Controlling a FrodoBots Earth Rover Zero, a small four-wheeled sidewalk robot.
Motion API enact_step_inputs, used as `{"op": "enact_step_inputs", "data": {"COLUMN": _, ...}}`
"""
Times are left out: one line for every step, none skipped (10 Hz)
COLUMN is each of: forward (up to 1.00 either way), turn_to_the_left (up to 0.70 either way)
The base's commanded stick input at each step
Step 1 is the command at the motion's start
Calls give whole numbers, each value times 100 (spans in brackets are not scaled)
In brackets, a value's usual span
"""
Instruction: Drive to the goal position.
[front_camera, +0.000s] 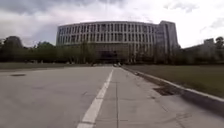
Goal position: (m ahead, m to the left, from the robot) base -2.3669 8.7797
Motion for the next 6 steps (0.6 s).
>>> {"op": "enact_step_inputs", "data": {"forward": 100, "turn_to_the_left": 0}}
{"op": "enact_step_inputs", "data": {"forward": 100, "turn_to_the_left": 0}}
{"op": "enact_step_inputs", "data": {"forward": 100, "turn_to_the_left": 0}}
{"op": "enact_step_inputs", "data": {"forward": 100, "turn_to_the_left": 0}}
{"op": "enact_step_inputs", "data": {"forward": 100, "turn_to_the_left": 0}}
{"op": "enact_step_inputs", "data": {"forward": 100, "turn_to_the_left": 0}}
